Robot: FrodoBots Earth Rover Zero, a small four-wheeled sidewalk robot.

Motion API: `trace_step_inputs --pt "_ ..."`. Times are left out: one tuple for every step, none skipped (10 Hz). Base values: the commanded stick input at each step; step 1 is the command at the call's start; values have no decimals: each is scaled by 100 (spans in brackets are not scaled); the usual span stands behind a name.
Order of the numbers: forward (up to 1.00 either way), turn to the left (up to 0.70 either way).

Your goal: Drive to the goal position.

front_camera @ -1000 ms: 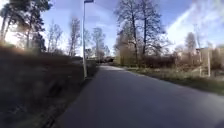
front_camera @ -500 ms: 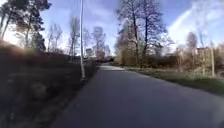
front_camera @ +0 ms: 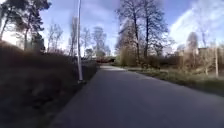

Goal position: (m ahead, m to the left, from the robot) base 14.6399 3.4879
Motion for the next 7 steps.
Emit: trace_step_inputs --pt "100 0" --pt "100 0" --pt "100 0" --pt "100 0" --pt "100 0" --pt "100 0" --pt "100 0"
